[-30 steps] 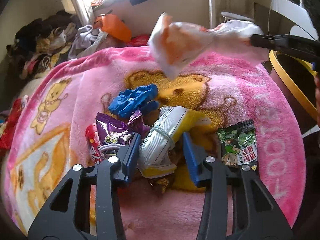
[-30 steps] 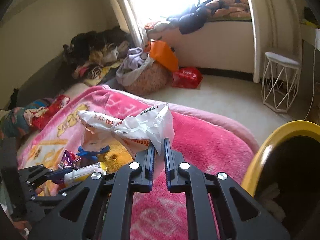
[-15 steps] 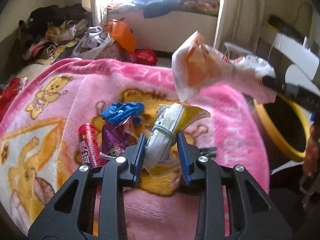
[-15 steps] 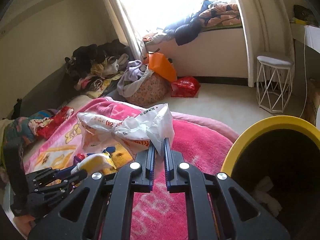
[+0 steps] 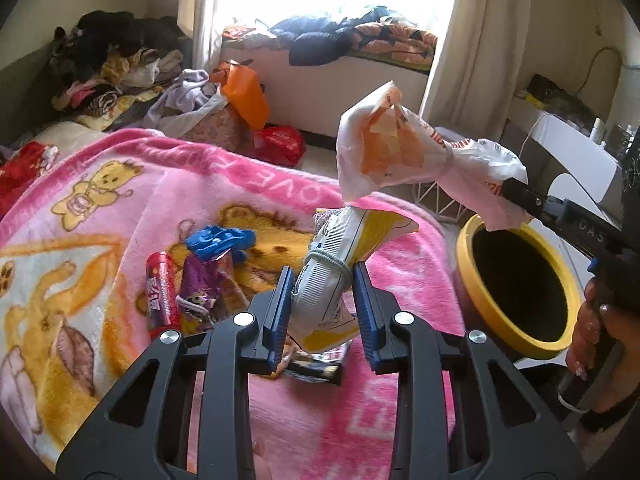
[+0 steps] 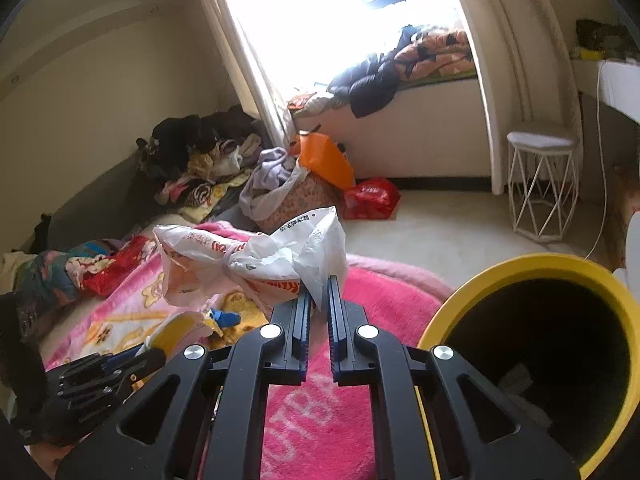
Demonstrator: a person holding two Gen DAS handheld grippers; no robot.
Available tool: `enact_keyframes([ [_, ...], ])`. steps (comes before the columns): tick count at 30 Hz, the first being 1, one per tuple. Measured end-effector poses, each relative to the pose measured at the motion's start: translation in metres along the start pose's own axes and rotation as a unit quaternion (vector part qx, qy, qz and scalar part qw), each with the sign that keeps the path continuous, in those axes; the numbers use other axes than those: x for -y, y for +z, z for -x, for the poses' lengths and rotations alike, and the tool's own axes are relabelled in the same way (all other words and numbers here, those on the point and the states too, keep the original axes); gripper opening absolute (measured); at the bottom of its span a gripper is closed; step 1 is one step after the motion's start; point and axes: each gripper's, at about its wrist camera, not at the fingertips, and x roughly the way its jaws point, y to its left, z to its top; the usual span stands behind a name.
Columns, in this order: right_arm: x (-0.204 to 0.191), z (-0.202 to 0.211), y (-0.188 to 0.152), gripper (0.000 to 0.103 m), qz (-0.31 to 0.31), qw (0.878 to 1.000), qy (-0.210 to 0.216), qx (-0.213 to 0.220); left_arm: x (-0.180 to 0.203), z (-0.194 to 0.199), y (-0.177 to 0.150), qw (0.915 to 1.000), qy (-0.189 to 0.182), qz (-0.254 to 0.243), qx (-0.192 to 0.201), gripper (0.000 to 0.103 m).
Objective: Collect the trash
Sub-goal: 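Carry the white bag and white-and-yellow packet with both tools over the yellow bin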
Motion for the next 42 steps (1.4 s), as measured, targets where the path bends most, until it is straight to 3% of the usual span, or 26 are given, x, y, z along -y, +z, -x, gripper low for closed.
enact_keyframes([
  [10, 0.017, 0.030, 0.009, 0.008, -0.013, 0.999, -0.016, 0.029, 0.024, 0.017, -0.002, 0.9997, -0.019, -0.009, 0.011, 0.024],
  [42, 0.083, 0.089, 0.001, 0.008, -0.062, 0.991, -0.104, 0.059, 0.086, 0.033, 0.000, 0.9964, -0.071, -0.031, 0.035, 0.024],
])
